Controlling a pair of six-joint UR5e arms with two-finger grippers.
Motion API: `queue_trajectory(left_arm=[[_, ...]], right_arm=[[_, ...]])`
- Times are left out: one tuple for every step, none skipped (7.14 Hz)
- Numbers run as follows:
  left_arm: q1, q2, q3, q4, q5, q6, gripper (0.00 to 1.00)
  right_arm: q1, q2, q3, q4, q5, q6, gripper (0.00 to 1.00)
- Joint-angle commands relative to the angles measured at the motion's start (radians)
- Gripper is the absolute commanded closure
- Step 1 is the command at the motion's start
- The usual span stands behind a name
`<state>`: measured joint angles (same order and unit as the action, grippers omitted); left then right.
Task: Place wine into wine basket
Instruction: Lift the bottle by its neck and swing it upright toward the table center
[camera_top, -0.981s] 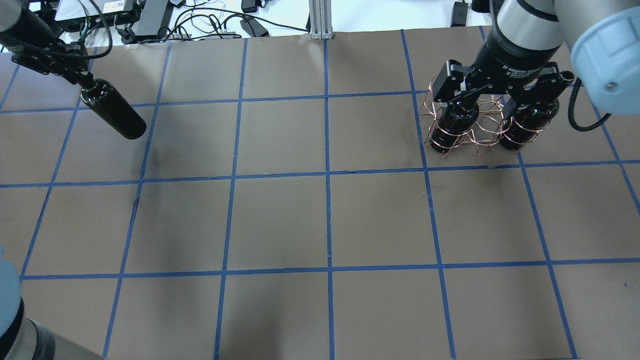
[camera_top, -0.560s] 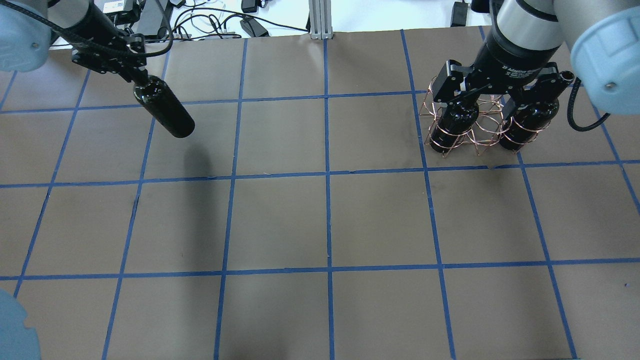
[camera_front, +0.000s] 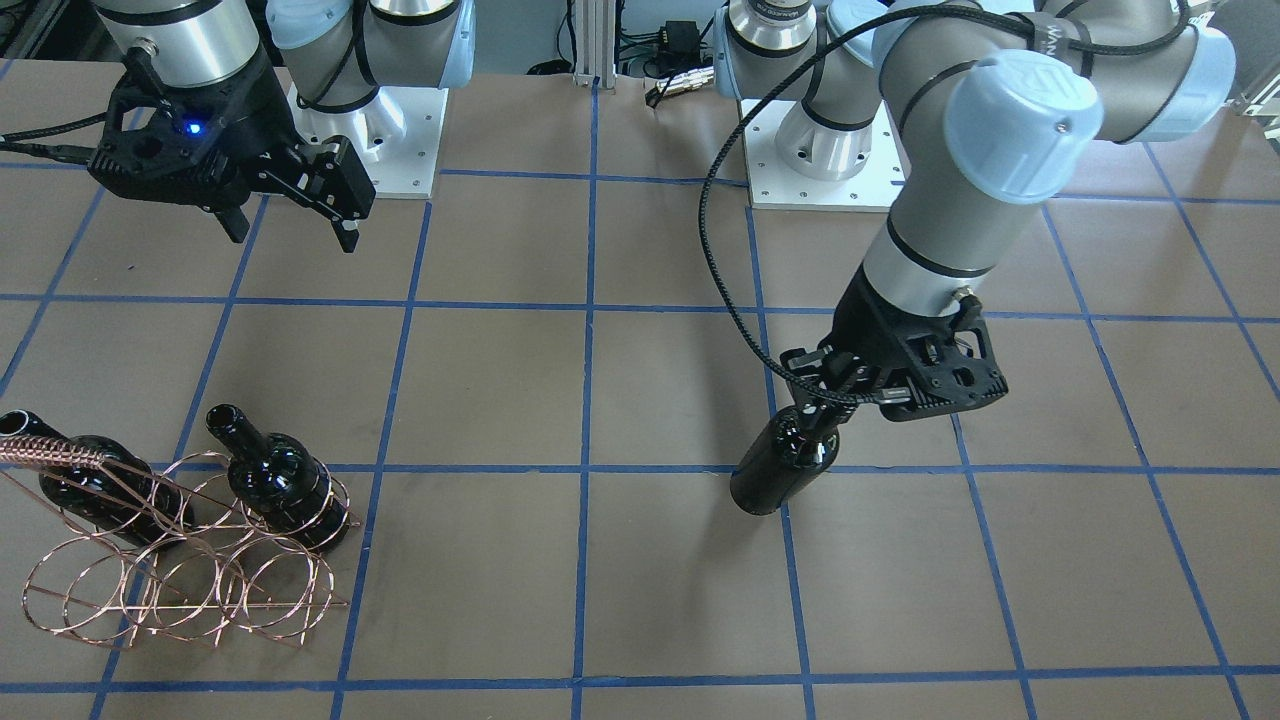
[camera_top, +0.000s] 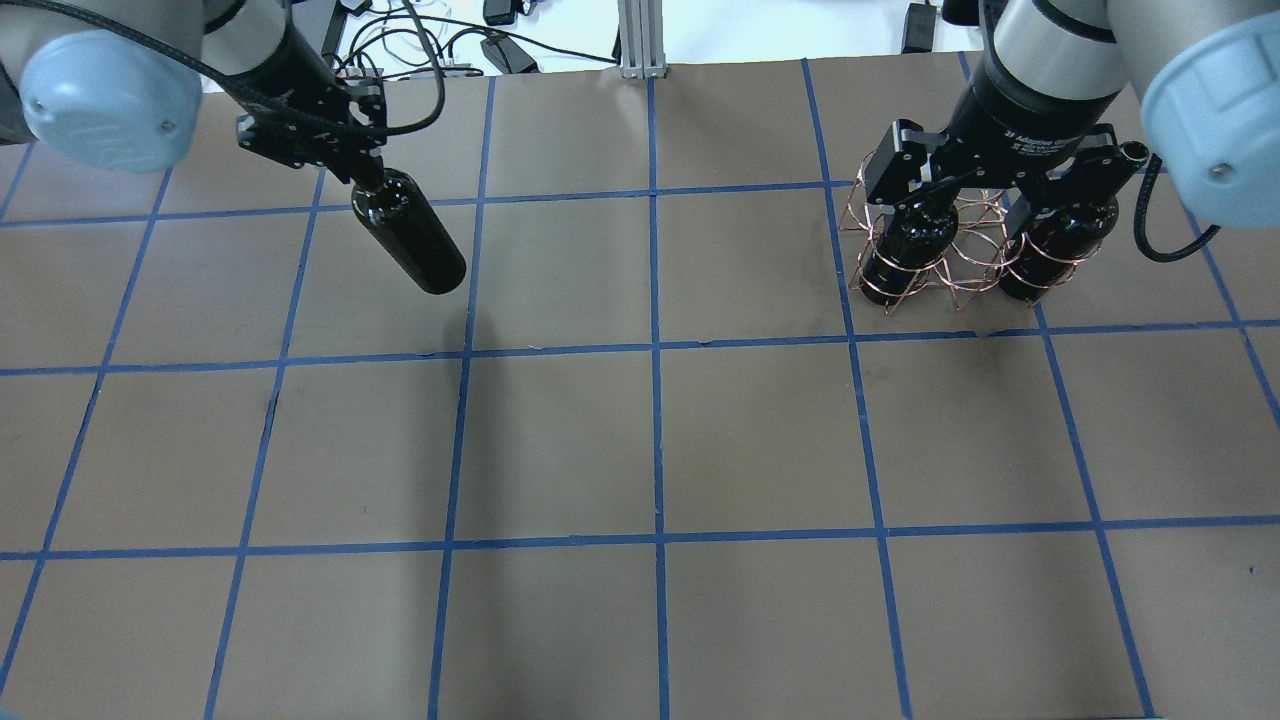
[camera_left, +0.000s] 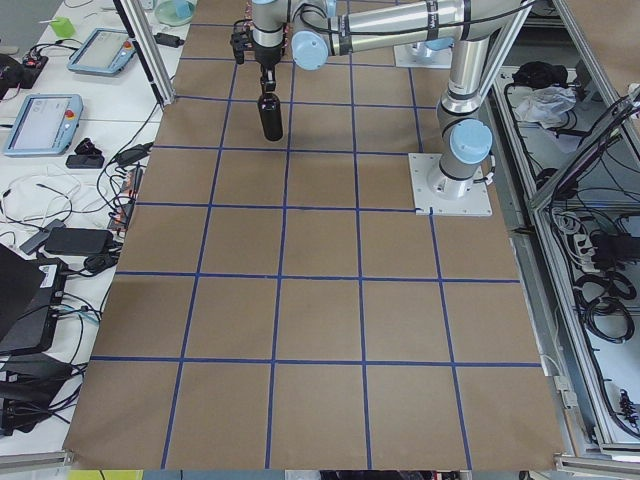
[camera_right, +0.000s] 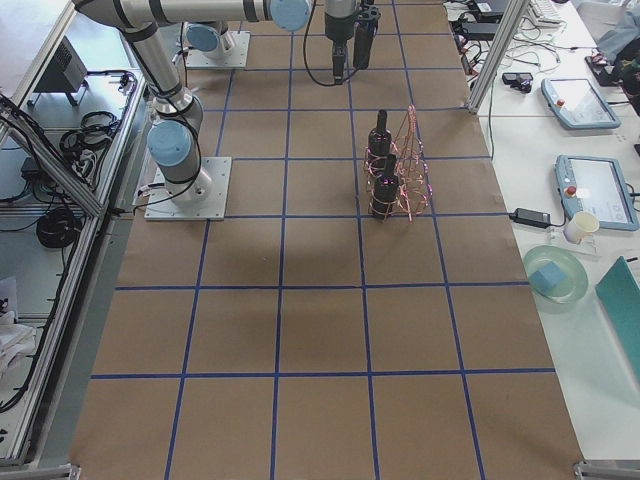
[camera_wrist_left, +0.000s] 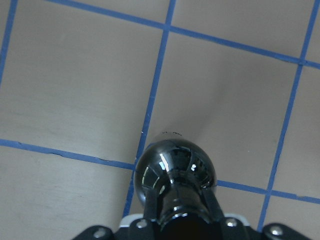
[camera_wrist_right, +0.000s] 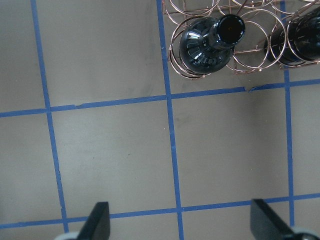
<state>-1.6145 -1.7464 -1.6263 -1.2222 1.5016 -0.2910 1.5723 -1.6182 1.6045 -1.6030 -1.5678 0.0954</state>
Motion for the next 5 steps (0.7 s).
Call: queue_trajectory(left_arm=[[-0.111, 0.059, -0.119, 0.044, 0.009, -0.097, 1.00], [-0.143, 0.086, -0.147, 0.044, 0.031, -0.129, 1.00], [-0.157, 0.106, -0.158, 0.037, 0.090, -0.134, 1.00], [-0.159, 0.122, -0.173, 0.029, 0.091, -0.125, 1.00], [-0.160, 0.125, -0.191, 0.029, 0.088, -0.125, 1.00]], right_arm=[[0.000, 0.000, 0.000, 0.000, 0.000, 0.000, 0.00], [0.000, 0.000, 0.000, 0.000, 0.000, 0.001, 0.00], [0.000, 0.000, 0.000, 0.000, 0.000, 0.001, 0.00], [0.000, 0.000, 0.000, 0.000, 0.000, 0.001, 0.00], [0.000, 0.000, 0.000, 0.000, 0.000, 0.000, 0.00]])
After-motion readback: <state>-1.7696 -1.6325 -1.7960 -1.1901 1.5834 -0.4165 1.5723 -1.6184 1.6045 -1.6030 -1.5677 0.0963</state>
